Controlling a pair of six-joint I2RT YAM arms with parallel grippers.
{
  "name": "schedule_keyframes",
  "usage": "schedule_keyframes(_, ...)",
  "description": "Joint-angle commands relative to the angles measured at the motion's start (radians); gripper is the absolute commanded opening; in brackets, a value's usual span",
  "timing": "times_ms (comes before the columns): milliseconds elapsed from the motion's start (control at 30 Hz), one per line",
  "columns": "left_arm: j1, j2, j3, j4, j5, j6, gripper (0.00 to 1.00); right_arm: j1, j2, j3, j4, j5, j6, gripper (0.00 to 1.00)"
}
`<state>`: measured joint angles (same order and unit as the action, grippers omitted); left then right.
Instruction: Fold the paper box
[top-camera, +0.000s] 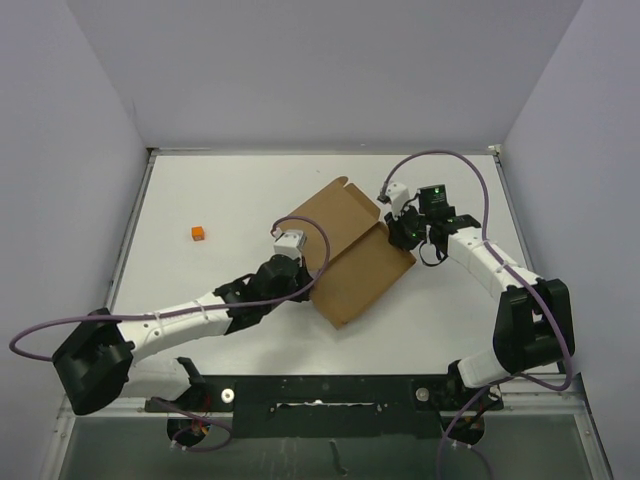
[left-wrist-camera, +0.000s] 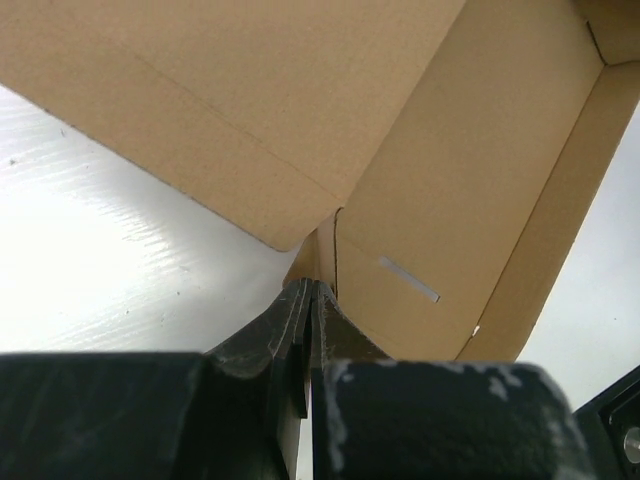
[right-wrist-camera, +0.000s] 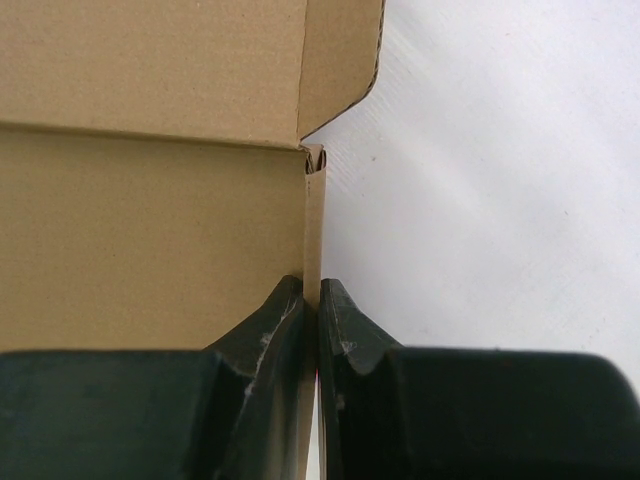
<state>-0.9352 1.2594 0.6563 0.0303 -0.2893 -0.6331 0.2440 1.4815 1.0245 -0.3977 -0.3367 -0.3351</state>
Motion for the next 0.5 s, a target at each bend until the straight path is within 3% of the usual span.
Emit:
schedule_keyframes(0, -0.015, 0.029, 0.075, 0.071, -0.007, 0.046, 0.0, 0.011, 0.001, -0.002, 0.045, -0.027, 0.01, 0.0)
schedule_keyframes(467, -0.02, 0.153, 0.163, 0.117, -0.063, 0.042, 0.0, 0.016, 0.011, -0.006, 0.047, -0.074, 0.048, 0.0)
